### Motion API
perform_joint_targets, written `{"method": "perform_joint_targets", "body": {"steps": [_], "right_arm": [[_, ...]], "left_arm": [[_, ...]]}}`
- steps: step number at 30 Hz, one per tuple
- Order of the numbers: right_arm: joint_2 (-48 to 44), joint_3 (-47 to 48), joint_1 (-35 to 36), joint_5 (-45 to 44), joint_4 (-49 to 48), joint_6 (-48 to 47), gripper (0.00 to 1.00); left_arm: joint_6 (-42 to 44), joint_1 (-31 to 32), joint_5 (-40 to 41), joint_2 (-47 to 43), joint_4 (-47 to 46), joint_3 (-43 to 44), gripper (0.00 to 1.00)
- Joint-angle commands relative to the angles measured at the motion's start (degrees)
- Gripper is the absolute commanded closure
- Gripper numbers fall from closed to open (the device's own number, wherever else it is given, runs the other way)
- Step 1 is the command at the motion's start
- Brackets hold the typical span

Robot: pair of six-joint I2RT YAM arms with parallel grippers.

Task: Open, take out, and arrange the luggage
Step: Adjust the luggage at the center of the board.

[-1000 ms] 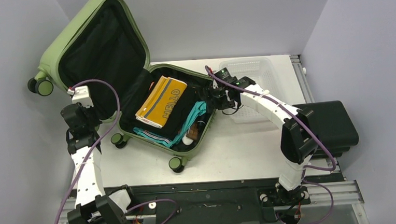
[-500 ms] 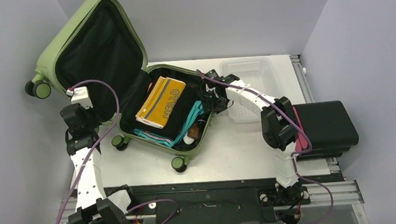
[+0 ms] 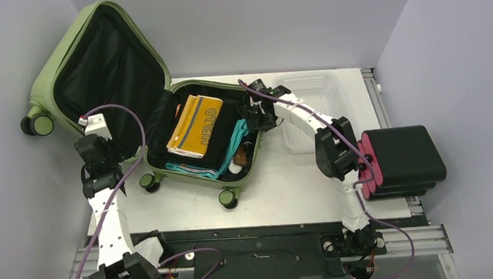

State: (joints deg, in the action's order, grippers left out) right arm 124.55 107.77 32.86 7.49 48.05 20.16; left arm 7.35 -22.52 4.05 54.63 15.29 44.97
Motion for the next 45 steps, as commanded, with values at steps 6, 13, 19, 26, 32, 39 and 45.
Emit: {"method": "perform_joint_targets", "body": {"steps": [6,13,19,26,32,39,45], "right_arm": [[5.7,12.9,1.0,1.8,-10.0,-2.1,0.48],[8.8,16.6,1.0,2.1,-13.1,-2.1,0.48],[10.2,18.0,1.7,3.2,-15.8,-2.1,0.48],[11.3,18.6,4.5,4.3,-17.0,-2.4,0.48],[11.8,19.0,6.9,5.2,-16.6,-2.1,0.48],[11.1,16.5,9.2,6.5,-16.6,-1.8,0.47],[10.9,15.8,10.4,7.6,-16.9,-0.9,0.47]], "left_arm": [[3.1,0.2,-1.8,-2.3,5.2,-1.1,1.00],[1.0,0.0,-2.2,-3.7,8.2,-0.6,1.00],[0.5,-0.3,-1.8,-4.8,10.2,0.1,1.00],[-0.8,-0.8,-2.0,-6.0,12.7,2.1,1.00],[-1.3,-0.8,-2.6,-6.4,12.9,3.0,1.00],[-2.3,-1.0,-4.0,-6.4,11.3,4.1,1.00],[-1.9,-1.0,-5.3,-6.5,10.9,3.9,1.00]]}}
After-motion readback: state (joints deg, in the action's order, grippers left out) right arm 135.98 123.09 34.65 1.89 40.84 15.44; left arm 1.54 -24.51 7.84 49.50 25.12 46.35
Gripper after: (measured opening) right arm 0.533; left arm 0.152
